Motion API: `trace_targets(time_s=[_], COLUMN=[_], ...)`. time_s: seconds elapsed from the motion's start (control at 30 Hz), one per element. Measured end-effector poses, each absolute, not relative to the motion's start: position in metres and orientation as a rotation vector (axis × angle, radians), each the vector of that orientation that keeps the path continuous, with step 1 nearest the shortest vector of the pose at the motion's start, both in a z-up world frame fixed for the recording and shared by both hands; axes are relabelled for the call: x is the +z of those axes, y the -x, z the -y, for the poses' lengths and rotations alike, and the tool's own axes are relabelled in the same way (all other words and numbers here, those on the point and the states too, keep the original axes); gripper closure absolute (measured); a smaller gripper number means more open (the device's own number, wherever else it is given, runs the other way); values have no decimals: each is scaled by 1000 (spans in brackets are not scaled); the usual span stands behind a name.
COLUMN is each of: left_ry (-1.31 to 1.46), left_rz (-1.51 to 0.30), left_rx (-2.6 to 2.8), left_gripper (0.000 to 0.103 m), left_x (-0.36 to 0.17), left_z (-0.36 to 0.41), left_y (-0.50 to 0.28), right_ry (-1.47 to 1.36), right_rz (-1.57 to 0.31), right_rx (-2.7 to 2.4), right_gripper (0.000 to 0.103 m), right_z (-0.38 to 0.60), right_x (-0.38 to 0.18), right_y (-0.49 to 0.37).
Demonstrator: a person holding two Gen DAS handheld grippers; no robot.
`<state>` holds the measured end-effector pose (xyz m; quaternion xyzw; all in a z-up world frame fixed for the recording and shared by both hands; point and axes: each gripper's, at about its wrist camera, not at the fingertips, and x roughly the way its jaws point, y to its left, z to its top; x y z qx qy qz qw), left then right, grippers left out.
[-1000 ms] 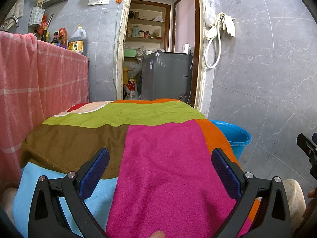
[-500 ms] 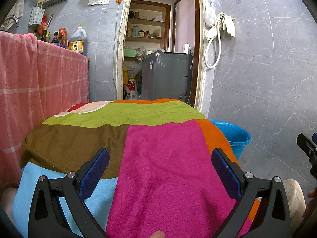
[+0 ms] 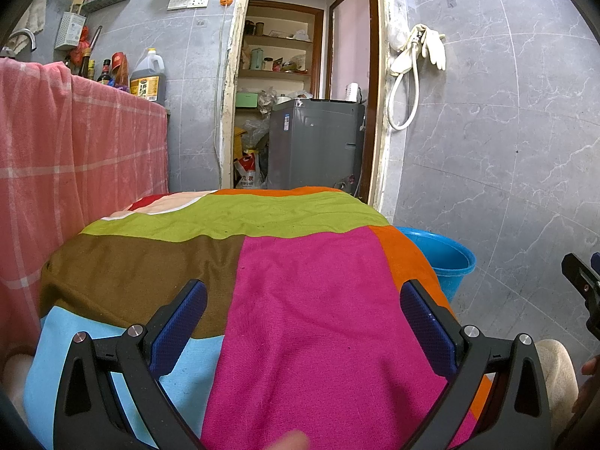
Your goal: Collect trash
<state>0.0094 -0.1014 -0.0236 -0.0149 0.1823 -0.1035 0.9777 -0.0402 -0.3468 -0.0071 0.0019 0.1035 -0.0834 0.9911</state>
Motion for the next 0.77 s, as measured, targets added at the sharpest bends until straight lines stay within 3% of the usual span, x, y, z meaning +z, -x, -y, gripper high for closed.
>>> trace_targets(time_s=[0.77], left_ry=[42], left_rz=[-354], left_rx=[-183], left_gripper=[2], left_x=[-22], left_z=[100], left_y=[-6], right_ry=[-5], right_rz=[-207], right_rx=[-168], right_gripper=[0], right_z=[346], right_x=[-7], right_y=[41])
